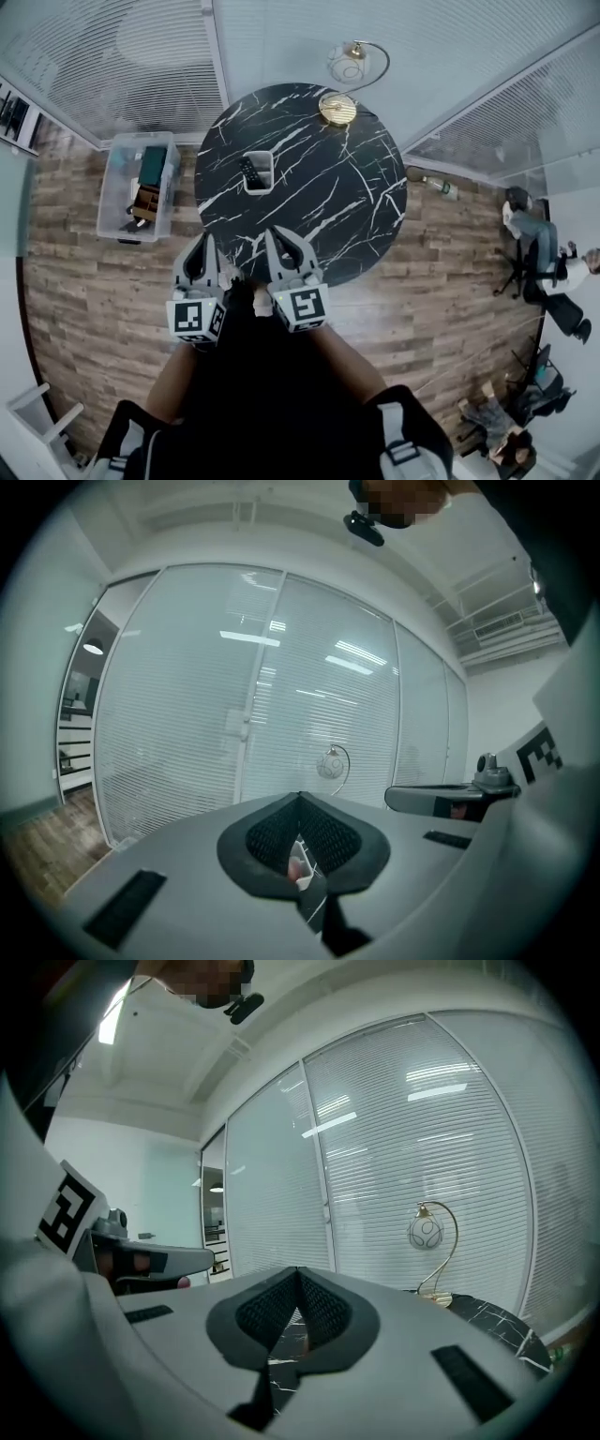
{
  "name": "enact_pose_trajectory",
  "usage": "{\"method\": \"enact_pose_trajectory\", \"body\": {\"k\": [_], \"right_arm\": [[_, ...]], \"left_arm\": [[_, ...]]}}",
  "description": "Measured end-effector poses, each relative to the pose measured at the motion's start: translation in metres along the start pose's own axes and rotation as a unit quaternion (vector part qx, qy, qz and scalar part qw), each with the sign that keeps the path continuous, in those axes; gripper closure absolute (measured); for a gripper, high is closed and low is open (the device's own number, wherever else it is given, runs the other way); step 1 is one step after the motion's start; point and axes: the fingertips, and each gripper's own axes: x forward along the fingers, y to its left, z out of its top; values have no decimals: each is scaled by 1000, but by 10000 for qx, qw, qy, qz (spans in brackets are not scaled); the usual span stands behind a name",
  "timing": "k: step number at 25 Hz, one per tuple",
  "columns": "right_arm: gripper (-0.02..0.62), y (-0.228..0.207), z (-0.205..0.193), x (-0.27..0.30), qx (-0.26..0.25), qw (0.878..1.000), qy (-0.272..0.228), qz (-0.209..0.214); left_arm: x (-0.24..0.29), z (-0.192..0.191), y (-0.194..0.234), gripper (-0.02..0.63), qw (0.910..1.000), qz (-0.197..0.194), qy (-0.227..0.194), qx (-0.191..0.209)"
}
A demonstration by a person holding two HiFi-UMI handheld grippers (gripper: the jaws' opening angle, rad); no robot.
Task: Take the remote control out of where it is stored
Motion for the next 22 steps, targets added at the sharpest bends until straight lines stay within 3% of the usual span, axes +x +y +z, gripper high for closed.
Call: {"method": "enact_pose_trajectory", "body": {"k": [7, 13, 22], "right_arm": [[594, 11, -20, 47, -114, 9979, 234, -586], [592, 14, -40, 73, -156, 9954, 508, -797], [590, -6, -85, 116, -150, 9905, 1078, -841]], "left_arm": [[32, 14, 59, 598, 9991, -427, 9, 35], [52, 4, 72, 598, 9965, -803, 213, -64], [98, -32, 81, 598, 9941, -784, 741, -126]]}}
